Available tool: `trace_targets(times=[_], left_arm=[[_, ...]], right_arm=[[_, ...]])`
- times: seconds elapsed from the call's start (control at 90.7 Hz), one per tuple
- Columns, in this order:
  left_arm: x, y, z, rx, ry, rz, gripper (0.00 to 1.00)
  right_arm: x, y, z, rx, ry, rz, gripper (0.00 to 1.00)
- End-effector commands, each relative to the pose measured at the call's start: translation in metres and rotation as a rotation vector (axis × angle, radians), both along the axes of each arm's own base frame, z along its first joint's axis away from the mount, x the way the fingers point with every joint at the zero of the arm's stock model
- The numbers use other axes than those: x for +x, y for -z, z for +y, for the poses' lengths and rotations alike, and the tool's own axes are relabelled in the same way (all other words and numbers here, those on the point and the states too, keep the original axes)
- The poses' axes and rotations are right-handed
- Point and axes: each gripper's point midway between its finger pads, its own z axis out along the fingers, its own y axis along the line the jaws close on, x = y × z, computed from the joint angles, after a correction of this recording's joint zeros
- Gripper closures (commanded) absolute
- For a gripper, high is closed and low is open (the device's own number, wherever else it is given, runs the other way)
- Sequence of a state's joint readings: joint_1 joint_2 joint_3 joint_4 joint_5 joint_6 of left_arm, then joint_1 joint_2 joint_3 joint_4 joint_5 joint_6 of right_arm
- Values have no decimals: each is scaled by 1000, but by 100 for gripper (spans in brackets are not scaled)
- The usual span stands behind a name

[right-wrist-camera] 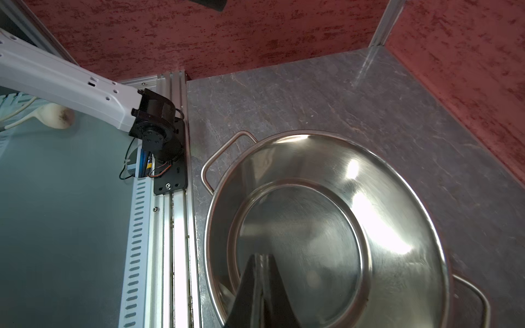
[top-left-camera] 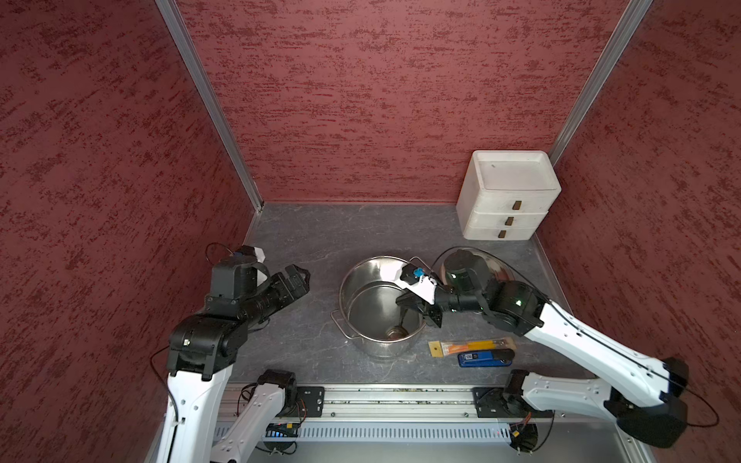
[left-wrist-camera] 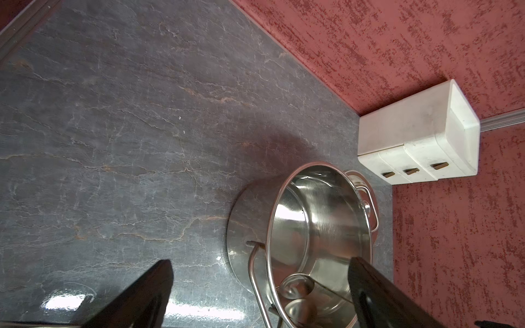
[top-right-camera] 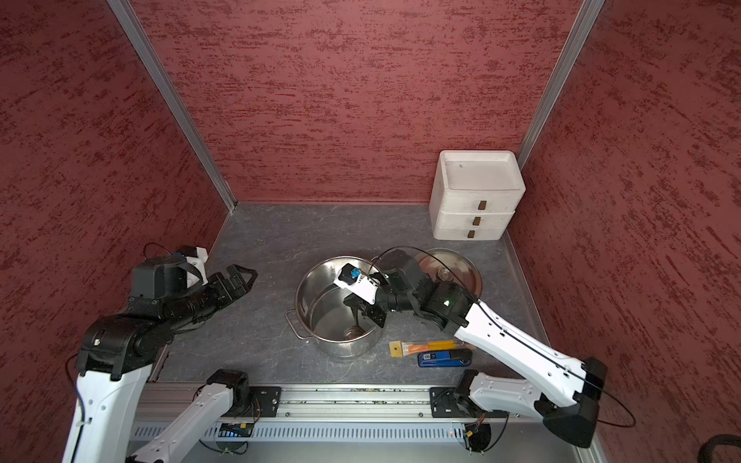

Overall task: Stir the soup with a spoon
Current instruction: Stir the soup in the pan with a stick.

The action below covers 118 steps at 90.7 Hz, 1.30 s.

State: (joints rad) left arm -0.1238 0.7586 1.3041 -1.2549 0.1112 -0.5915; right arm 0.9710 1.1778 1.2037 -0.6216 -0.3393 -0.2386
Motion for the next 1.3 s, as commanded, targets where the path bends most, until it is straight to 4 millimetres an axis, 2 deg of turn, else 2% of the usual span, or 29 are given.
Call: trace_targets(times=[0.0,0.154,0.242,0.309,0.397,0.485,0.617,0.837,0.926,1.014,1.047,1.146,1.289], left_arm=[[-2,-18,6,-1,-38,-76,0],[-11,-14,9,2,-45,-65,0],[-15,-14,10,6,-48,-65,0],[-17,-14,11,10,-48,-66,0],[-20,-15,11,10,-50,-69,0],[-22,-15,10,3,-46,-69,0],[-23,-16,10,1,-44,-67,0],[-17,-15,8,-1,-37,-67,0],[-13,-15,6,-4,-30,-64,0],[-8,-15,5,-6,-25,-68,0],[-7,-15,4,-7,-23,-69,0],[-3,-12,3,-6,-16,-62,0],[3,-9,1,-9,-10,-56,0]], right_arm=[[0,-19,36,67,-51,-28,100],[20,-26,80,78,-82,-68,100],[41,-17,106,31,-69,-68,100],[57,-16,117,6,-45,-84,100],[84,-11,121,-20,10,-105,100],[111,-8,115,-41,76,-118,100],[138,-10,93,-59,159,-134,100],[172,-19,24,-69,338,-128,100],[173,-17,-4,-86,391,-119,100],[162,-15,-27,-99,399,-112,100],[154,-21,-35,-93,396,-121,100],[130,-16,-49,-108,355,-98,100],[84,-16,-52,-46,230,-12,100]])
